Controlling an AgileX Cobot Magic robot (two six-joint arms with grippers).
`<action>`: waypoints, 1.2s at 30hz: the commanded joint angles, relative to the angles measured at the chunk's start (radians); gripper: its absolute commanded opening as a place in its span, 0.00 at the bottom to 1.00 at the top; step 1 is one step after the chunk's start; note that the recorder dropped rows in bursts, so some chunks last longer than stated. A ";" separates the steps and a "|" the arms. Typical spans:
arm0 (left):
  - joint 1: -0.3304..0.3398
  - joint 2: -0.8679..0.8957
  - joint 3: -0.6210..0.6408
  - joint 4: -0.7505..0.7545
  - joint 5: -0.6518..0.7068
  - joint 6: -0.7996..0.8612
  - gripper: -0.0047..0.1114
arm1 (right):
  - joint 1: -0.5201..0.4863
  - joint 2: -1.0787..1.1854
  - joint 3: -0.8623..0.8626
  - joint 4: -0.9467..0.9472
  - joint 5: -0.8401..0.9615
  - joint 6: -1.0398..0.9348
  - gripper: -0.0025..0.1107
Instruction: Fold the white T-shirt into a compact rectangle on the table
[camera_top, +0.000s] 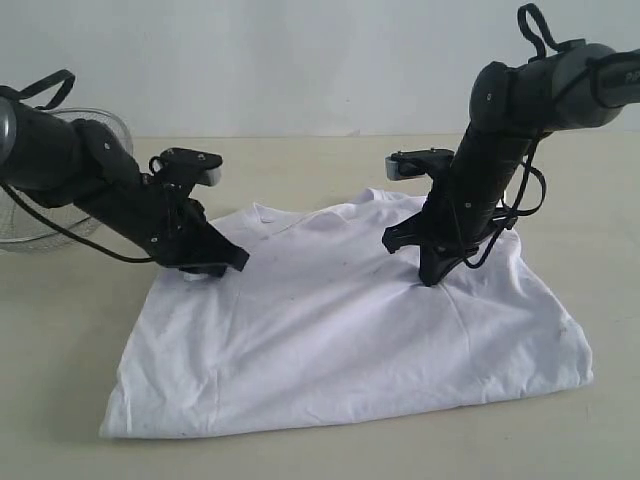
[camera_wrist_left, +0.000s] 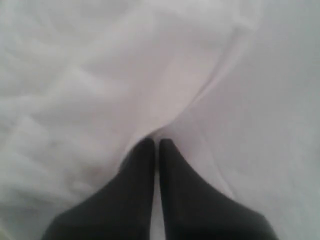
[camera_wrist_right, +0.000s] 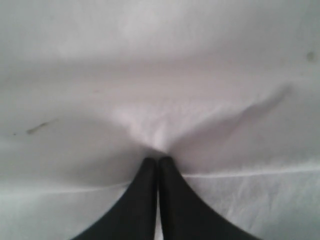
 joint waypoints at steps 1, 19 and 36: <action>0.012 0.005 -0.057 0.045 -0.056 0.005 0.08 | 0.000 -0.005 0.006 -0.007 -0.016 -0.007 0.02; 0.087 -0.091 -0.212 0.113 0.329 0.016 0.08 | 0.000 -0.005 0.006 -0.007 -0.020 -0.009 0.02; 0.031 0.094 -0.212 0.061 0.616 0.038 0.08 | 0.000 -0.005 0.006 -0.007 -0.038 -0.009 0.02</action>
